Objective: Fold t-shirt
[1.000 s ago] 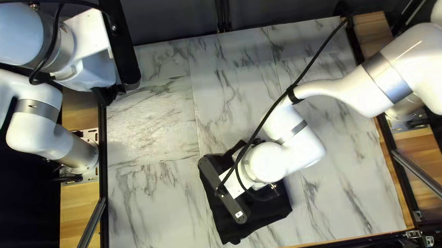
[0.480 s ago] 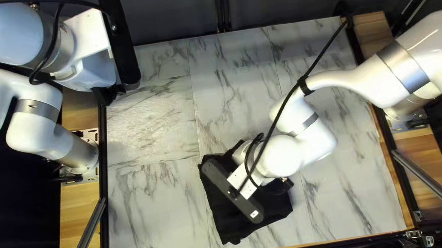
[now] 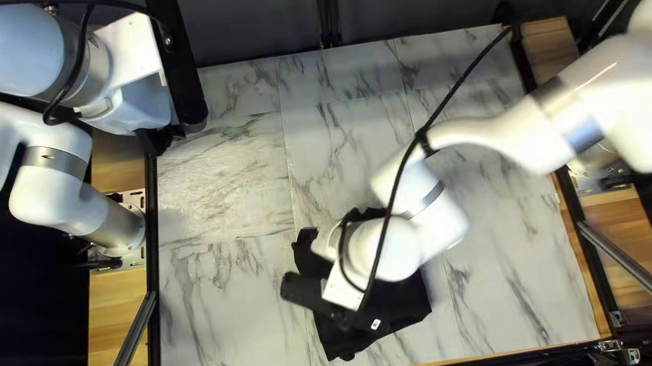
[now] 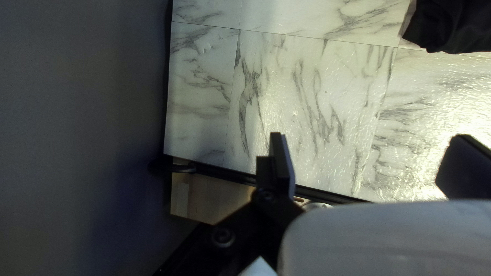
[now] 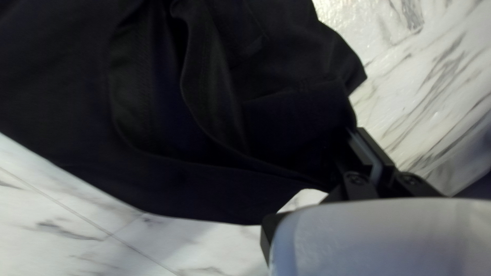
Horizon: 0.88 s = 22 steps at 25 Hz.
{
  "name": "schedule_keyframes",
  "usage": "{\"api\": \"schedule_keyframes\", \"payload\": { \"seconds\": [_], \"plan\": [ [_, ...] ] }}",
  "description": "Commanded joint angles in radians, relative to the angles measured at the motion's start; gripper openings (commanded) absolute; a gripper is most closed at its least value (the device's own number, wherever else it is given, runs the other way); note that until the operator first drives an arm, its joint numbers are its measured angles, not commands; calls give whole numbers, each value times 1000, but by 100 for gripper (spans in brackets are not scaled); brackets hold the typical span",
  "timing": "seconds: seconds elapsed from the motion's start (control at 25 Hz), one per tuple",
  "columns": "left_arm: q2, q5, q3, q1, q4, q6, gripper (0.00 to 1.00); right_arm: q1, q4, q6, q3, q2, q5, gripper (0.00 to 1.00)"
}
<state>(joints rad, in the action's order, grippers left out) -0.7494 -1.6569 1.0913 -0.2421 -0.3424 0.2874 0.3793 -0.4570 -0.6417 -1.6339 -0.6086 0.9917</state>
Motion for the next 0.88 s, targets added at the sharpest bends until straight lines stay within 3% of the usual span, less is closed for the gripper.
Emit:
{"api": "schedule_keyframes", "payload": {
  "seconds": [0.04,0.24,0.44,0.64,0.72,0.88],
  "plan": [
    [0,0,0,0,0,0,100,4,12,-14,12,20,17,100],
    [0,0,0,0,0,0,100,22,-13,118,224,192,-41,100],
    [0,0,0,0,0,0,100,33,-12,133,376,303,-88,100],
    [0,0,0,0,0,0,100,60,13,-11,371,283,-96,100],
    [0,0,0,0,0,0,100,72,17,-48,425,296,-137,100],
    [0,0,0,0,0,0,100,72,17,-50,435,300,-143,100]
  ]
}}
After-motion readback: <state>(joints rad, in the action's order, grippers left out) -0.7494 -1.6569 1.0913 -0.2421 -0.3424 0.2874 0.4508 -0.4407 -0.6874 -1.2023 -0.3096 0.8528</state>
